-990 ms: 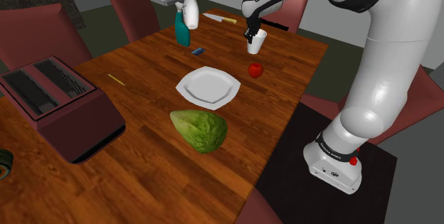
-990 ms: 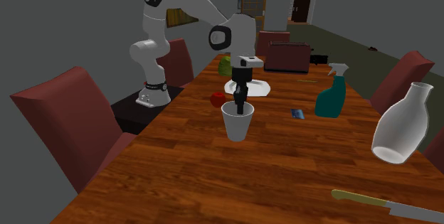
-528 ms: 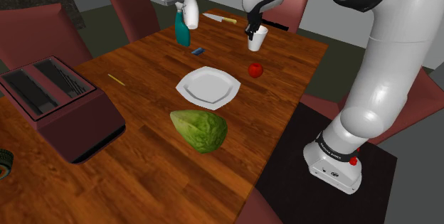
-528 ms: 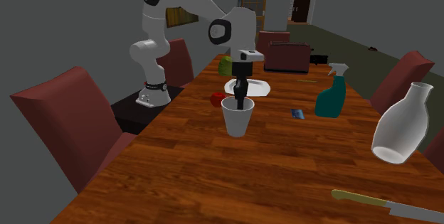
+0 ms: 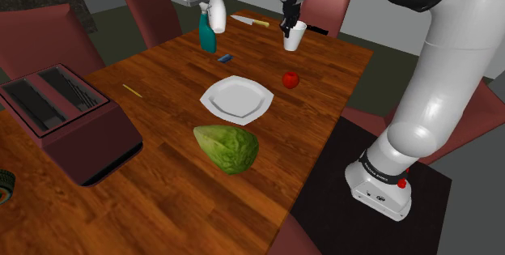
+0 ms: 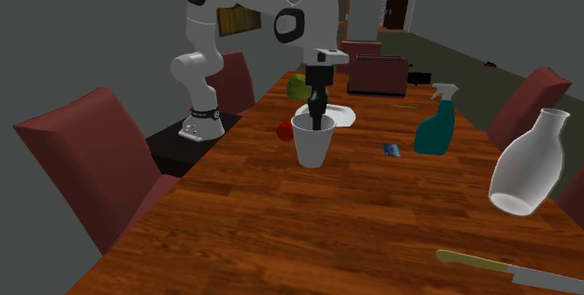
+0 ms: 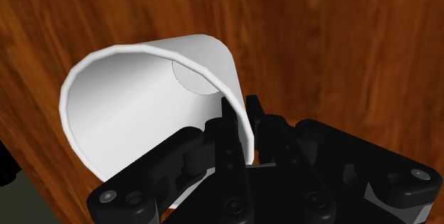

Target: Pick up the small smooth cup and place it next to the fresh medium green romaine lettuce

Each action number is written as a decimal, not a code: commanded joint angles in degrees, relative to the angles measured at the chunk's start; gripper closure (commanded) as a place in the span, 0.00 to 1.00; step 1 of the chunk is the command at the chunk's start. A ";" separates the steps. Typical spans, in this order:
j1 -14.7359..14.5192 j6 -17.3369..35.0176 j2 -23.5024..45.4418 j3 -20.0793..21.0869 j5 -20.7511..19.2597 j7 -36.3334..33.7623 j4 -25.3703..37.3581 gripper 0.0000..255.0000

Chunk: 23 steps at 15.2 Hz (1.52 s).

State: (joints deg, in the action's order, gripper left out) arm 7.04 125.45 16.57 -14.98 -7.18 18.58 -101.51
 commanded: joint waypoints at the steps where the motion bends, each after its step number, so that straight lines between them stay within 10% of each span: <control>1: -0.12 -1.38 -0.59 0.00 -0.07 0.04 0.79 1.00; 23: -0.17 -17.32 -3.00 -0.10 0.29 2.24 14.52 1.00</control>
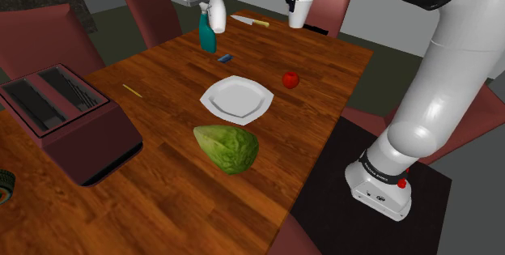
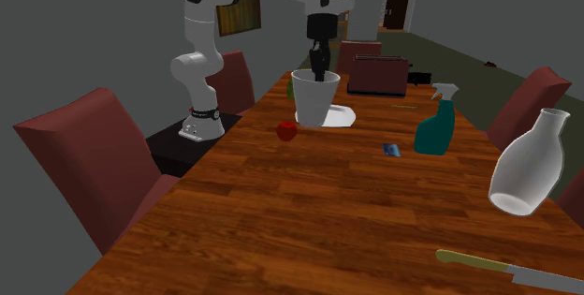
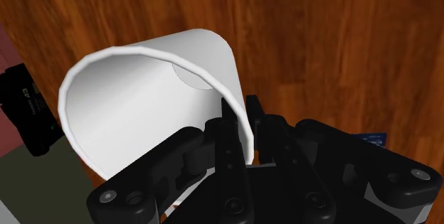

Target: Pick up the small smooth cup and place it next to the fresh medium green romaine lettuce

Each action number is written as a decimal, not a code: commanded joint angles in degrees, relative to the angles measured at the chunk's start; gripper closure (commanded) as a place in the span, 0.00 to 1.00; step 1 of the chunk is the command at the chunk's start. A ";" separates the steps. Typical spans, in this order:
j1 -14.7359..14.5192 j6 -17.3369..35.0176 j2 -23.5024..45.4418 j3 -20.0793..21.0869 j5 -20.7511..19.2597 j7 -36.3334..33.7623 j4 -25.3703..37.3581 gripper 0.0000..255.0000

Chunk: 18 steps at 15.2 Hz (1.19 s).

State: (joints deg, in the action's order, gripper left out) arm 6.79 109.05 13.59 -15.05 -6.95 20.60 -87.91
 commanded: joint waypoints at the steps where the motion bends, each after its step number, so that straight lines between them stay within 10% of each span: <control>1: 0.09 -1.69 0.03 -0.04 0.10 0.35 1.75 1.00; 4: 0.15 -3.71 0.21 -0.06 0.24 0.67 3.98 1.00; 18: -6.96 -1.69 -28.76 6.51 -7.59 -14.93 -29.29 1.00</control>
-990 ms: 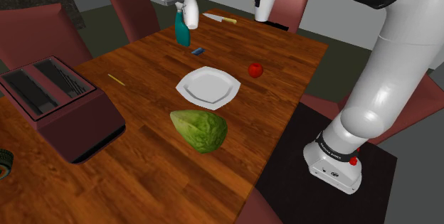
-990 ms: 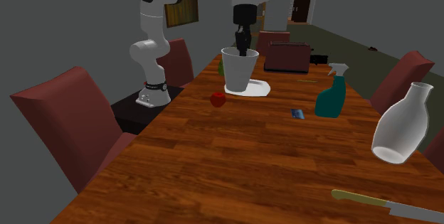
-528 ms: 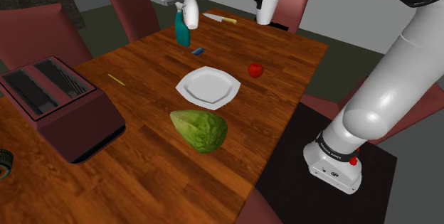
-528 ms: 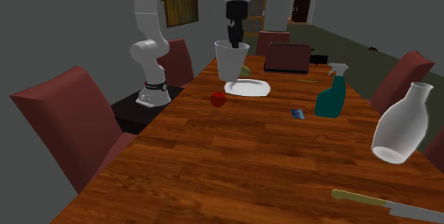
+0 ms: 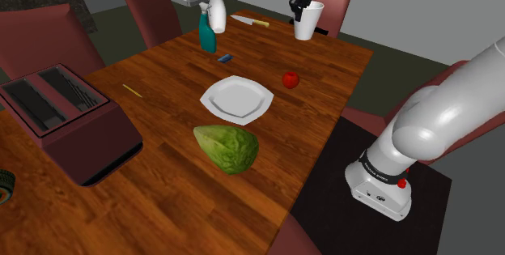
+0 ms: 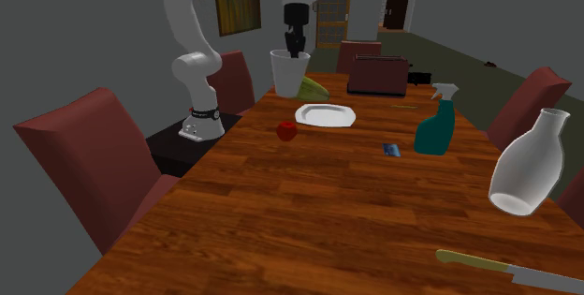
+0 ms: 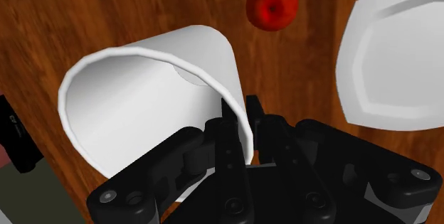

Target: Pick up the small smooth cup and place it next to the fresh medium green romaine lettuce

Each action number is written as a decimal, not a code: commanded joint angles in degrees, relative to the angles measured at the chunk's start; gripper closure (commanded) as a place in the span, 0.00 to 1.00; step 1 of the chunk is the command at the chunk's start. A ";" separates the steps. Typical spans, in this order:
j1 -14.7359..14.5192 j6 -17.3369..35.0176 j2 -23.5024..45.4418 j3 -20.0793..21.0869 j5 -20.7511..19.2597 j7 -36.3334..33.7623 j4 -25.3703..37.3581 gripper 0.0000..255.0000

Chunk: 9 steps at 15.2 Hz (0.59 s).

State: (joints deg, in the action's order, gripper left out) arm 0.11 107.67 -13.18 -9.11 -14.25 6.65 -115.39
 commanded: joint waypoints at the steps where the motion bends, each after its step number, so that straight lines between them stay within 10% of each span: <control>1: -0.59 -0.62 -3.76 1.29 -0.42 -2.04 -3.52 1.00; 9: -3.44 -4.49 -16.88 7.68 0.71 -10.25 -14.72 1.00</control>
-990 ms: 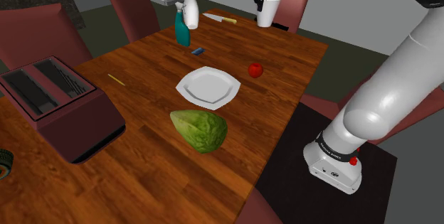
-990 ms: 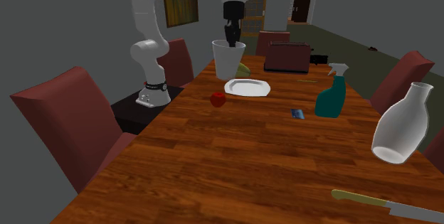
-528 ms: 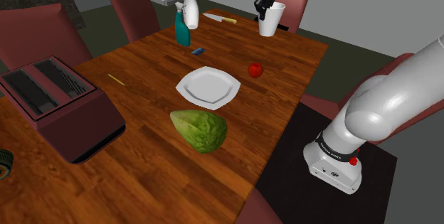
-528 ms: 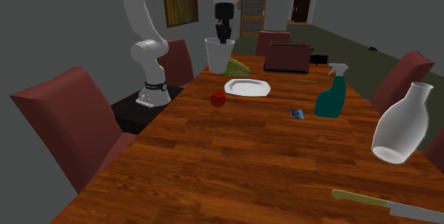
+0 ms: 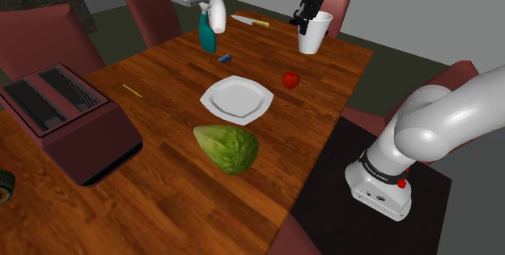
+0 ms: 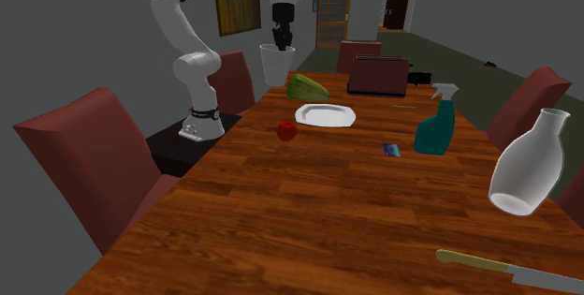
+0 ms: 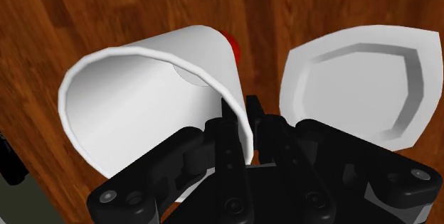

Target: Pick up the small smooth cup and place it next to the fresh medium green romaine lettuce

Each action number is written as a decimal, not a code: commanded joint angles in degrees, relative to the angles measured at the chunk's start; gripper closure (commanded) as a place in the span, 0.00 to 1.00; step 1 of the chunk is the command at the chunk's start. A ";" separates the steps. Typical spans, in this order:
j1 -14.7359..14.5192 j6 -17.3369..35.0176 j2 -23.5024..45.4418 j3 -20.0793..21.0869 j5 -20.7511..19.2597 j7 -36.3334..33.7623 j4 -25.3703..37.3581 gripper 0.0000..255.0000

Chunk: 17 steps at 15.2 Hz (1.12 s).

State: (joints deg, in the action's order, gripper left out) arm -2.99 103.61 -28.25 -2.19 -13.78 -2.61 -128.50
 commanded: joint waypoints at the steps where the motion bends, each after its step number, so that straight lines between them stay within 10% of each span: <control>1: -0.77 -1.06 -3.31 1.64 0.64 -1.99 -2.72 1.00; 17: -9.79 -13.04 -20.72 18.10 12.85 -19.43 -11.26 1.00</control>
State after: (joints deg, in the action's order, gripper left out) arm -12.11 91.00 -47.73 14.92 -1.90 -20.88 -138.80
